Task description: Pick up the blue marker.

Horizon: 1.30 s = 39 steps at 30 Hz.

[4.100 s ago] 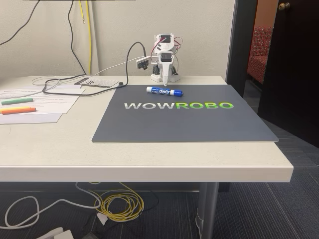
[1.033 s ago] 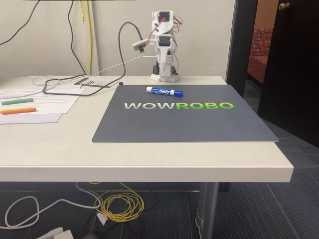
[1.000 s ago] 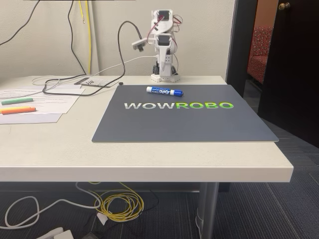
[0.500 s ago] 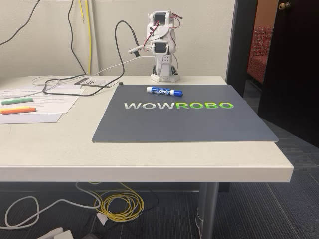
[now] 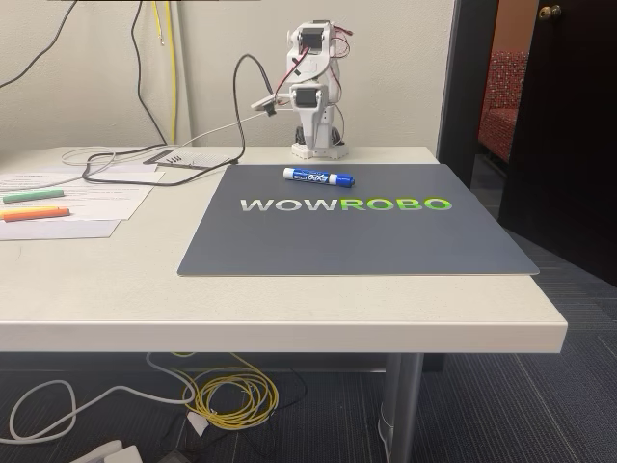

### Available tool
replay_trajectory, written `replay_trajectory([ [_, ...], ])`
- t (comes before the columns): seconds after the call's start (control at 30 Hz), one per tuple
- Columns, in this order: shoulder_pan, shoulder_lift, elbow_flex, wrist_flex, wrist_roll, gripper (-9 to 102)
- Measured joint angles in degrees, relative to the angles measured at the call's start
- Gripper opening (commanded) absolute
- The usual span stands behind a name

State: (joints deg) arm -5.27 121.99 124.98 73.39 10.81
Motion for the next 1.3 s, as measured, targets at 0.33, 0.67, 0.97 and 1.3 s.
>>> replay_trajectory([
  [0.33, -2.81, -6.06, 0.00, 1.32, 6.15, 0],
  [0.67, -3.60, -11.07, -0.09, -1.67, 6.24, 16],
  [0.97, -3.78, -12.22, -0.09, -3.08, 6.24, 23],
  [1.3, -3.78, -19.16, -0.09, -6.50, 6.42, 23],
])
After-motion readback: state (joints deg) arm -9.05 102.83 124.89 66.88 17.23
